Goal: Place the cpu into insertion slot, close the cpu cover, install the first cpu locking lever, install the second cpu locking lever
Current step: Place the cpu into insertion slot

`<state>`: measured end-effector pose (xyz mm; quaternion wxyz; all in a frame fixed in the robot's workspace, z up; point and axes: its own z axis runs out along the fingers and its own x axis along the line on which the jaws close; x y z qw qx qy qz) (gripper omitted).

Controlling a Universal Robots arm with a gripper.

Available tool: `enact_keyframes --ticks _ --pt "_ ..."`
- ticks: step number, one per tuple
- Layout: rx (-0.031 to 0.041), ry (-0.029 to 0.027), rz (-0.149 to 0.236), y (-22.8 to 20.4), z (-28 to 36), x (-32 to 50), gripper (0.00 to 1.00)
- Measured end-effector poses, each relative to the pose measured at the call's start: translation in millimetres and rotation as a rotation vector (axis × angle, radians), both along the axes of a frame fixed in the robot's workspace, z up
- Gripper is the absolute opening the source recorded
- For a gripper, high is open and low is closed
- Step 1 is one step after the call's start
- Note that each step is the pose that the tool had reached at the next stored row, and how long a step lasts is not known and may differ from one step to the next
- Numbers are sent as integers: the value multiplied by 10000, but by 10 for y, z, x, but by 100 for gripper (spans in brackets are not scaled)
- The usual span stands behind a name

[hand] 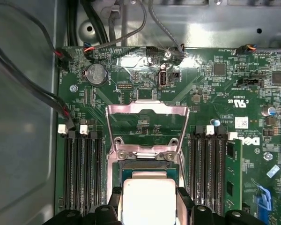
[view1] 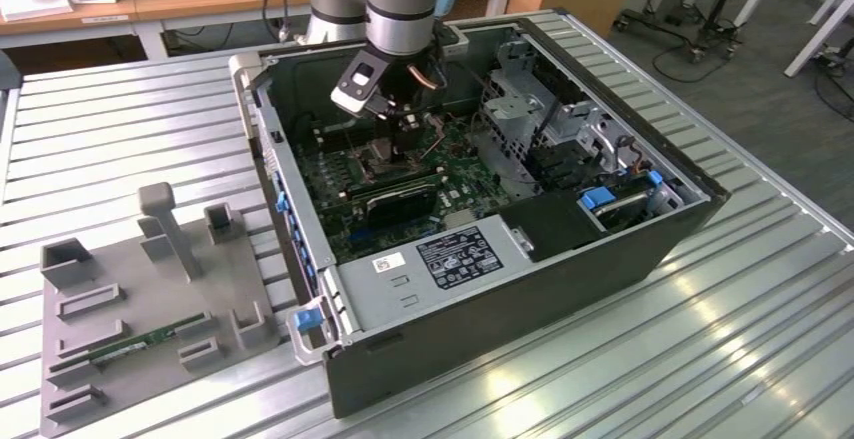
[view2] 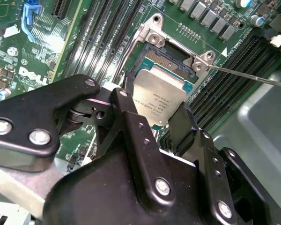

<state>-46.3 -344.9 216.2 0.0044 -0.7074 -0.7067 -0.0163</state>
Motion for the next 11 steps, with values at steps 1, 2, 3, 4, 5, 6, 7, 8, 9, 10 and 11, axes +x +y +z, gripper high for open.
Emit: enact_keyframes --ticks 1,2,3,4,5,6,7,8,9,10,11 --pt "0 0 4 1 -9 0 54" --pt "1 0 7 1 -18 0 54" --pt "0 0 14 2 -28 0 54" --pt "0 0 20 2 -36 0 54" --pt "1 0 21 2 -44 -1 54" --pt "0 0 20 2 -53 -4 54" --pt "0 0 21 2 -61 -8 54" --pt "0 0 22 2 -69 -11 54" --pt "0 0 22 2 -79 -13 54" --pt "0 0 23 2 -91 -14 54" --pt "0 0 24 2 -104 -15 54"
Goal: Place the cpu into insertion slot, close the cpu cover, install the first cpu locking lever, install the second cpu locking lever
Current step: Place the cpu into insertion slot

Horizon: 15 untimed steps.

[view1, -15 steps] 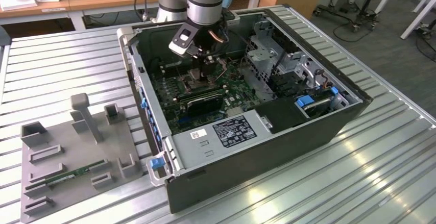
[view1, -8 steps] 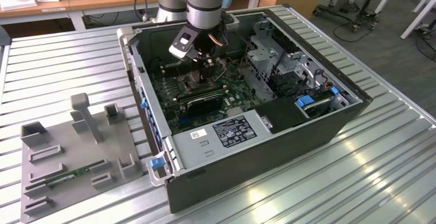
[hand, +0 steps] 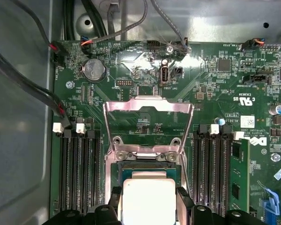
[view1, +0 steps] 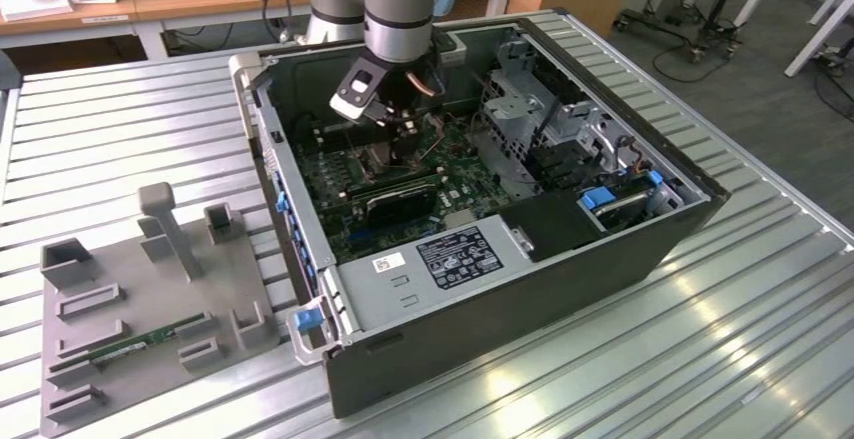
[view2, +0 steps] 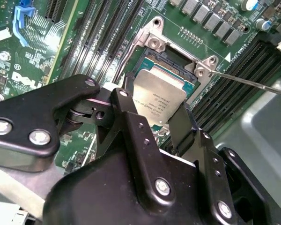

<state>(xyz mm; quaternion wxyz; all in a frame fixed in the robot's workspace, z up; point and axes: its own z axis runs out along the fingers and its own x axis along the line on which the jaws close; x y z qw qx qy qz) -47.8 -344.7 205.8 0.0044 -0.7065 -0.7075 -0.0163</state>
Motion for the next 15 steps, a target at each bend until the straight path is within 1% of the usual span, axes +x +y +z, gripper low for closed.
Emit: enact_keyframes --ticks 3,9,15 --pt "1 0 -1 0 -33 -1 54" --pt "0 0 -1 0 -39 -1 54" --pt "2 0 -2 0 -61 -1 54"
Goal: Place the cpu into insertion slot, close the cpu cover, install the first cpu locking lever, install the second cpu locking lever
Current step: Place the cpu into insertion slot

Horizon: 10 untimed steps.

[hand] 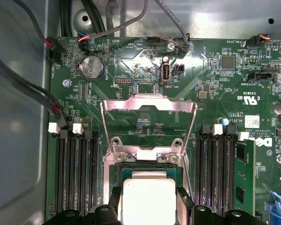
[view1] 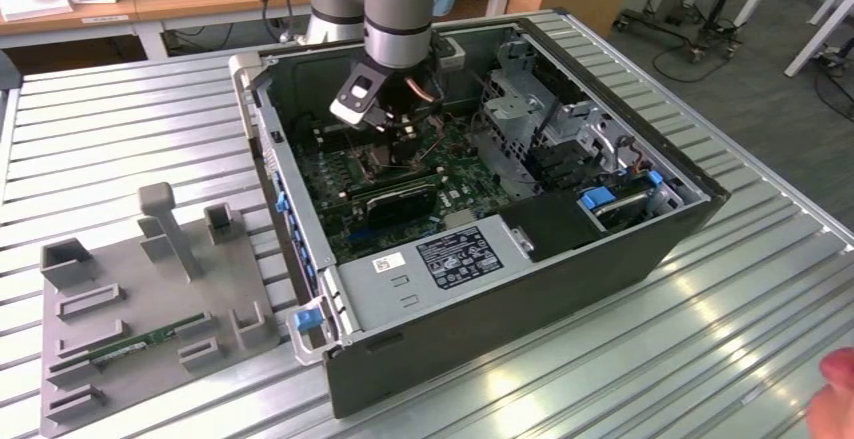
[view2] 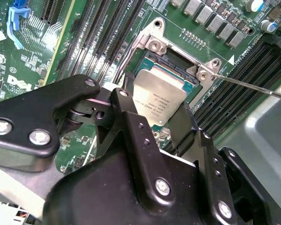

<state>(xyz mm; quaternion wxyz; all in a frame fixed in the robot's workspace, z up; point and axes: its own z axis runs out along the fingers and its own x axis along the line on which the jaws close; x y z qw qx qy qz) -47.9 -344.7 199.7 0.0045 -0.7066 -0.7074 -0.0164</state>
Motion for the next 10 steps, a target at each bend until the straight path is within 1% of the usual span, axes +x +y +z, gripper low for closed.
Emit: enact_keyframes --ticks 4,10 --pt "19 0 -1 5 -9 -6 54" --pt "27 1 0 11 -26 -8 54"
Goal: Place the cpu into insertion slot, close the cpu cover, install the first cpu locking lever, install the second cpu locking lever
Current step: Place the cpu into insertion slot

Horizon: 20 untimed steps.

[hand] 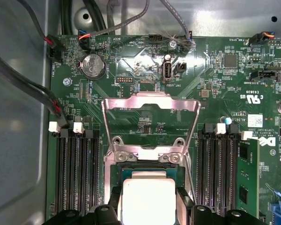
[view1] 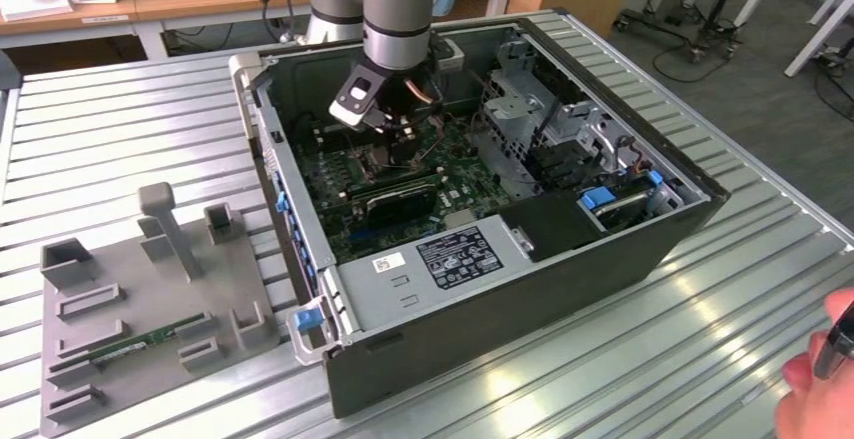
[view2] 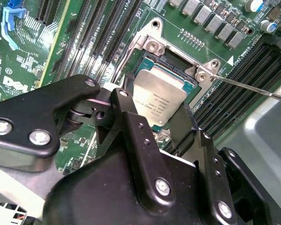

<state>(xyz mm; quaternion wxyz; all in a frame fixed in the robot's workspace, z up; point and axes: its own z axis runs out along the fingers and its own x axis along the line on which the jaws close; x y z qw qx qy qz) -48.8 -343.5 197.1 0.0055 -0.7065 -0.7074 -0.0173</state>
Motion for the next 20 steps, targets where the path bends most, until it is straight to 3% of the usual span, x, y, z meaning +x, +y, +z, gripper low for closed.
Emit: enact_keyframes --ticks 4,20 --pt "32 0 -1 0 -20 -1 54" --pt "35 0 0 14 -25 0 54"
